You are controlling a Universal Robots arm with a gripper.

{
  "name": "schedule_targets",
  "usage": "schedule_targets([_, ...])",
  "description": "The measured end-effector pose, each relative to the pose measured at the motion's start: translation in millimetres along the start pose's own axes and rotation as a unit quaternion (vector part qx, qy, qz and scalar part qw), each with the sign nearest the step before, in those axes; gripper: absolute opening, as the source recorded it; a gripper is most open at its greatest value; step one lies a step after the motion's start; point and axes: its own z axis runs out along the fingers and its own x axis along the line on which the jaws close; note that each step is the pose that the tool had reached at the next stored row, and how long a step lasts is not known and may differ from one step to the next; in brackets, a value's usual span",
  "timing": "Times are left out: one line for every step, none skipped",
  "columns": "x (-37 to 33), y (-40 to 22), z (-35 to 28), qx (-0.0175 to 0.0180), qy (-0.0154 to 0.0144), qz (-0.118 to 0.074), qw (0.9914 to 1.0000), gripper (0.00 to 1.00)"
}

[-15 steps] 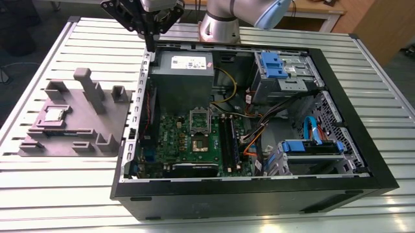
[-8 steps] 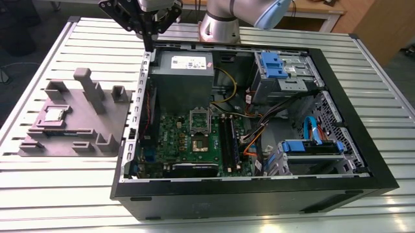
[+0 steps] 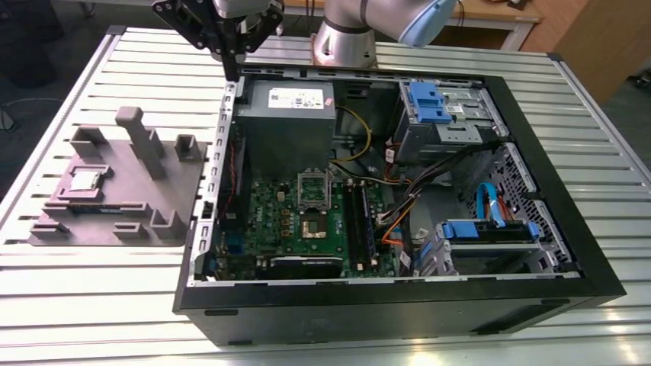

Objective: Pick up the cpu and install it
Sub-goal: 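Reach for the cpu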

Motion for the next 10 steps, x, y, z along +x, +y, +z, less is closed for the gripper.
schedule_targets([0.1,0.0,0.0,0.0000,0.0000,0.000,1.00000,0.10])
schedule_targets([1.2,-0.1,-0.1,0.0000,0.0000,0.000,1.00000,0.10])
schedule_targets([1.8,-0.1,-0.1,0.0000,0.0000,0.000,1.00000,0.10])
schedule_targets([2.0,-0.1,-0.1,0.0000,0.0000,0.000,1.00000,0.10])
schedule_targets([2.1,-0.2,-0.1,0.0000,0.0000,0.000,1.00000,0.10])
schedule_targets([2.4,-0.2,0.0,0.0000,0.0000,0.000,1.00000,0.10])
schedule_targets([2.7,-0.2,-0.1,0.0000,0.0000,0.000,1.00000,0.10])
schedule_targets([2.9,-0.2,-0.1,0.0000,0.0000,0.000,1.00000,0.10])
schedule_targets([3.1,-0.2,-0.1,0.0000,0.0000,0.000,1.00000,0.10])
schedule_targets([3.9,-0.3,-0.1,0.0000,0.0000,0.000,1.00000,0.10])
